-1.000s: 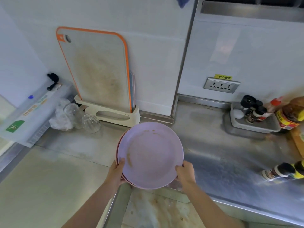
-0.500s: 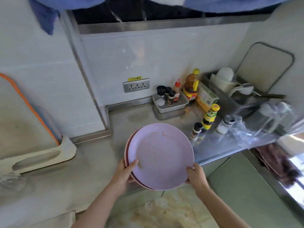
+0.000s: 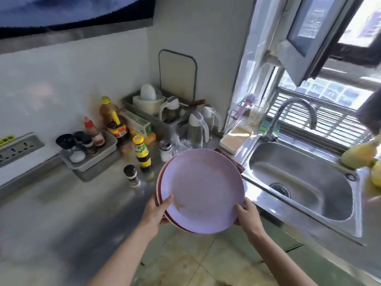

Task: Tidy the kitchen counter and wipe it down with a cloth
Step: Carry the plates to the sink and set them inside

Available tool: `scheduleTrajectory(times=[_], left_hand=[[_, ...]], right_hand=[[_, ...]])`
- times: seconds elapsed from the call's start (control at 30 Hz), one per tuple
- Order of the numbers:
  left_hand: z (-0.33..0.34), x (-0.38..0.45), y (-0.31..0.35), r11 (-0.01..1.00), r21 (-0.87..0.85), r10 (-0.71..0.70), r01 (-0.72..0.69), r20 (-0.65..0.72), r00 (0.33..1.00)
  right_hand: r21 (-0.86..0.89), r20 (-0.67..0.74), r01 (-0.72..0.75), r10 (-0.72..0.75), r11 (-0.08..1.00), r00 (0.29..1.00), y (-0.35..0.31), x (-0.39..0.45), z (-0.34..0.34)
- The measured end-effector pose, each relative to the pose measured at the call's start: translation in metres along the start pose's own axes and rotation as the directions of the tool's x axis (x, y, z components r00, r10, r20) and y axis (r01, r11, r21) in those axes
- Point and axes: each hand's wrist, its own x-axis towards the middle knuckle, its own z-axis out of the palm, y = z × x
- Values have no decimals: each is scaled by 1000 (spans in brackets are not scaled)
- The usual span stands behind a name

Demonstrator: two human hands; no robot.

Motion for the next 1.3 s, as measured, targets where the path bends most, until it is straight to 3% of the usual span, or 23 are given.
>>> scheduleTrajectory(times=[0.5,0.9,1.13,1.3], left_hand=[[252,83,9,983,183,-20,-19,211,977],[396,168,-15,919,392,-210,43,395,895],[456,217,-49,844,469,-468,260,408,784],[466,256,-93,719,603,-572,345,231,787]], right_hand=[[51,-220,-145,153,988,963,37,107,-199],[334,-436,-300,429,893,791,82,169,-275],[423,-440,-370,544,827,714,107,223,-297],[480,-398,-439,635,759,663,147,264,-293]])
